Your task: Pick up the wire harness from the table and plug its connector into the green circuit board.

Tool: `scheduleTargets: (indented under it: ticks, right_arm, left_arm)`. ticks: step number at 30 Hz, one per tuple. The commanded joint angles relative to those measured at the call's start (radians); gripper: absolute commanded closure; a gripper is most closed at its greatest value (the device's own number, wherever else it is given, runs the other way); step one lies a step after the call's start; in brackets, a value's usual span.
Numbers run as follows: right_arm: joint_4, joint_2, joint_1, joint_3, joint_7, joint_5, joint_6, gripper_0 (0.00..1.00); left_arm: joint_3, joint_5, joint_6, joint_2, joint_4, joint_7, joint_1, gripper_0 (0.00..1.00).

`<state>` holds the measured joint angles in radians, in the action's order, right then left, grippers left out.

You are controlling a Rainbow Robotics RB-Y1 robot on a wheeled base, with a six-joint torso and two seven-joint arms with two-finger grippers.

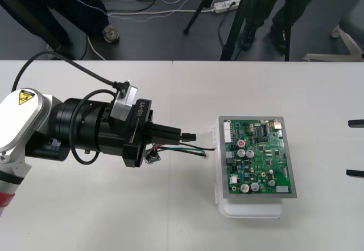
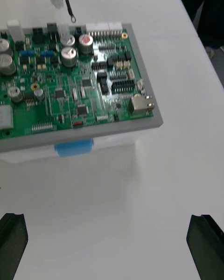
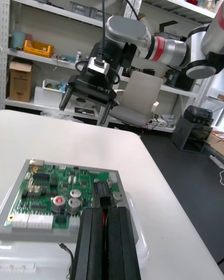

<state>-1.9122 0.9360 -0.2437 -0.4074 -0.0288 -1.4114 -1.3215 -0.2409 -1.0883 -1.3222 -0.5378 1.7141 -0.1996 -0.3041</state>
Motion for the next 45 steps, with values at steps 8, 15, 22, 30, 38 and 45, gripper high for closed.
scheduleTargets:
  ticks: [8, 15, 22, 30, 38, 45]
  right_arm:
    - [-0.002, 0.055, -0.020, 0.016, -0.086, -0.231, -0.025, 0.00]
    - [-0.002, 0.055, -0.019, 0.032, -0.098, -0.331, -0.044, 0.00]
    - [-0.024, 0.061, -0.006, 0.088, -0.094, -0.411, -0.045, 0.00]
    - [-0.068, 0.081, 0.015, 0.167, -0.112, -0.501, -0.053, 0.00]
    - [-0.067, 0.081, 0.104, 0.234, -0.125, -0.543, -0.147, 0.00]
    - [-0.062, 0.102, 0.184, 0.309, -0.135, -0.578, -0.151, 0.00]
  left_arm:
    - [0.029, -0.001, -0.130, 0.015, -0.166, 0.285, 0.014, 1.00]
    - [0.028, -0.002, -0.180, 0.052, -0.275, 0.373, 0.010, 1.00]
    - [0.000, -0.002, -0.184, 0.085, -0.375, 0.471, 0.000, 1.00]
    - [-0.032, -0.002, -0.186, 0.118, -0.476, 0.572, -0.029, 1.00]
    - [-0.066, -0.002, -0.184, 0.144, -0.541, 0.611, -0.053, 1.00]
    - [-0.083, -0.002, -0.184, 0.179, -0.628, 0.641, -0.093, 1.00]
